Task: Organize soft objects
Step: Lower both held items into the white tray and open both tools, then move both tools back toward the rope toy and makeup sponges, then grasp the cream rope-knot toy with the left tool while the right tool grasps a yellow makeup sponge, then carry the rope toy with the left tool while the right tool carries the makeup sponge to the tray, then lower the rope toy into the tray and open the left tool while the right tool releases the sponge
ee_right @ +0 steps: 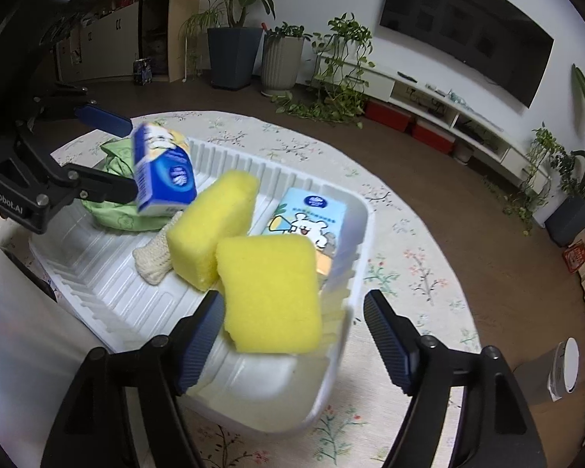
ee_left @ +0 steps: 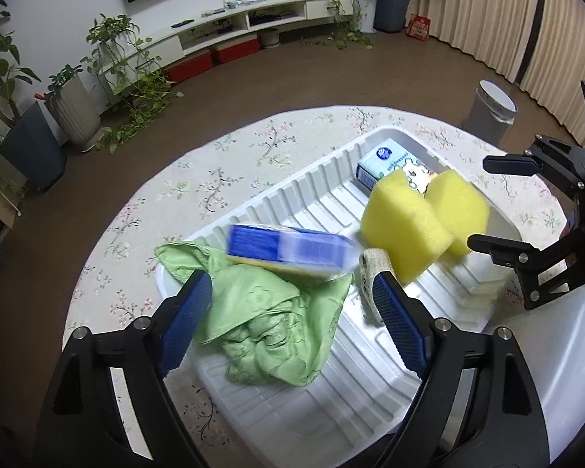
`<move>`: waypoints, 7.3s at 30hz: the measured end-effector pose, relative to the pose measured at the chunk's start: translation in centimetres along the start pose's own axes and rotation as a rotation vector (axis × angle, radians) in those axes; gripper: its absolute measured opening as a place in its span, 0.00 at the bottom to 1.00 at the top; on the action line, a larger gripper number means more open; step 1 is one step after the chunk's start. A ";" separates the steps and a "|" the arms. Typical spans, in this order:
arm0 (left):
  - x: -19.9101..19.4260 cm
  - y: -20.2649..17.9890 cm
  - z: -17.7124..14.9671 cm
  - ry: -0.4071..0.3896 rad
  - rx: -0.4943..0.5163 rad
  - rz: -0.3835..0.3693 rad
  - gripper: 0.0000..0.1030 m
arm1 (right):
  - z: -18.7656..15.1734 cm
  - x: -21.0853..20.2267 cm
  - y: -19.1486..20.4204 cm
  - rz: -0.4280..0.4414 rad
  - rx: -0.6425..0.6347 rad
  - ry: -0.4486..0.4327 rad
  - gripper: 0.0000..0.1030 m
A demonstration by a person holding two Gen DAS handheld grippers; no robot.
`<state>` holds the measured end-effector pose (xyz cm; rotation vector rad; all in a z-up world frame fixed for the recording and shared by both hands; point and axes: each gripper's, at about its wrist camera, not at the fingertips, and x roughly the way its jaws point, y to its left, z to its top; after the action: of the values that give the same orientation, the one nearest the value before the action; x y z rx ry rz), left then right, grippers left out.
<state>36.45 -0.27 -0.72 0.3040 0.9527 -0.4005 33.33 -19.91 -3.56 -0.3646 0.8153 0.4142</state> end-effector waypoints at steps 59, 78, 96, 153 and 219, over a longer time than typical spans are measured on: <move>-12.9 -13.2 -22.6 -0.276 -0.381 0.037 1.00 | -16.0 -16.0 10.6 0.167 0.272 -0.120 0.94; -9.6 -11.1 -21.2 -0.170 -0.449 0.084 1.00 | -13.0 -11.4 11.5 0.170 0.219 -0.061 0.82; -8.3 -10.0 -21.1 -0.151 -0.485 0.027 0.97 | -12.7 -9.3 10.7 0.193 0.242 -0.034 0.73; -20.5 -7.5 -25.4 -0.314 -0.529 0.087 0.23 | -17.1 -19.7 1.4 0.114 0.409 -0.137 0.41; -1.9 -1.5 -2.3 0.080 -0.027 -0.054 0.25 | 10.5 4.0 5.7 0.194 -0.233 0.130 0.43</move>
<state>33.12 -0.25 -0.45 0.2713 1.0459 -0.4270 39.53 -9.25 -0.82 -0.5349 0.9356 0.6750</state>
